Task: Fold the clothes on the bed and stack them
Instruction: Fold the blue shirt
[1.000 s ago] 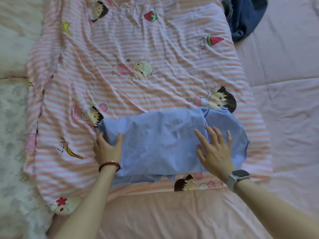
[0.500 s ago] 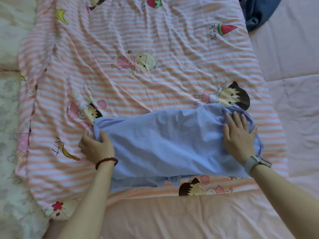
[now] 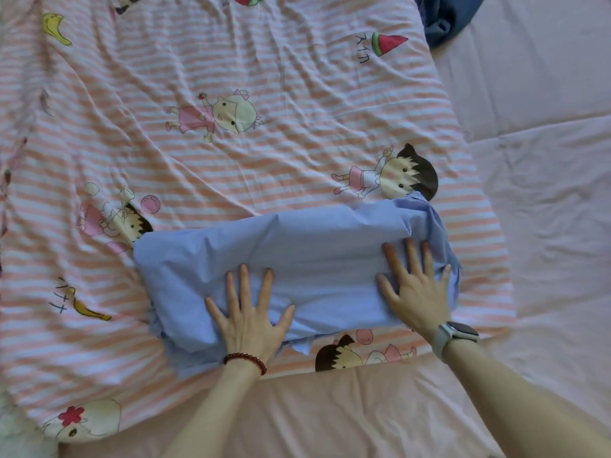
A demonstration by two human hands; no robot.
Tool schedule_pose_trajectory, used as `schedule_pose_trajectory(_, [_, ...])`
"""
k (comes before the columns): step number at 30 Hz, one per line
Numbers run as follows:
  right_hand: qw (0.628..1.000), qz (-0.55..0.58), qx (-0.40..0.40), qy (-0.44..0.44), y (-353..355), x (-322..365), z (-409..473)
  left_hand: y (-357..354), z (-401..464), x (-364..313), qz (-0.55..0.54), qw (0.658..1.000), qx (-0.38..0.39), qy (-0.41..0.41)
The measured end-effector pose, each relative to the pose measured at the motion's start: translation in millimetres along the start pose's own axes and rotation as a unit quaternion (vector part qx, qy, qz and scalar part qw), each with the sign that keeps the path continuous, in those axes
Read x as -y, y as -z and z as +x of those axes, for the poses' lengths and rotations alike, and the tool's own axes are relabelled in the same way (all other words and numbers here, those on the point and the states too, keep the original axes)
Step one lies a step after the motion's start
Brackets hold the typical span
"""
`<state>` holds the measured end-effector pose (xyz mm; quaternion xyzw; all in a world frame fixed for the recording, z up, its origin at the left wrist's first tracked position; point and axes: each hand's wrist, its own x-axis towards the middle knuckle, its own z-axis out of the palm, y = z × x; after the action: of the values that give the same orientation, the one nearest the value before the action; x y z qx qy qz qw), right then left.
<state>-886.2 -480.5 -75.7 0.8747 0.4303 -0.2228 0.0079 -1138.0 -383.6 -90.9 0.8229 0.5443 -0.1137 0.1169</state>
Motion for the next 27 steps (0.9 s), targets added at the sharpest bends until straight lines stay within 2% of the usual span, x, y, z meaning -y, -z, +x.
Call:
schedule_pose_trajectory(1, [1.000, 0.020, -0.013, -0.002, 4.5, -1.7, 1.2, 1.6, 0.4, -0.8, -0.006, 1.000, -0.001, 0.005])
schedule_pose_trajectory(4, [0.986, 0.081, -0.135, -0.046, 17.7, -9.7, 4.1, 14.6, 1.4, -15.6, -0.049, 0.998, -0.024, 0.011])
schedule_pose_trajectory(6, [0.975, 0.128, -0.161, -0.085, 24.3, -14.2, 7.6, 24.2, 2.4, -31.1, -0.052, 0.997, -0.048, -0.026])
schedule_pose_trajectory(9, [0.954, 0.215, -0.141, -0.151, 33.0, -18.2, 20.3, 36.7, 9.3, -61.0, -0.033, 0.994, -0.065, -0.087])
schedule_pose_trajectory(12, [0.946, 0.259, -0.110, -0.162, 35.2, -12.8, 27.2, 39.1, 26.0, -85.0, 0.000, 0.991, -0.055, -0.122])
schedule_pose_trajectory(17, [0.965, 0.201, -0.104, -0.130, 23.6, 5.8, 24.6, 33.6, 66.3, -105.3, 0.050, 0.991, -0.001, -0.125])
schedule_pose_trajectory(19, [0.961, 0.228, -0.096, -0.123, 20.6, 10.3, 24.7, 30.9, 78.4, -108.2, 0.087, 0.988, 0.051, -0.120])
schedule_pose_trajectory(22, [0.935, 0.312, -0.079, -0.146, 20.6, 14.1, 27.1, 34.9, 85.3, -110.9, 0.101, 0.983, 0.110, -0.108])
schedule_pose_trajectory(24, [0.924, 0.334, -0.076, -0.167, 21.4, 18.7, 28.1, 36.3, 86.3, -111.4, 0.096, 0.982, 0.119, -0.112])
schedule_pose_trajectory(27, [0.927, 0.315, -0.074, -0.192, 22.2, 26.3, 25.8, 38.6, 79.9, -105.9, 0.059, 0.986, 0.102, -0.118])
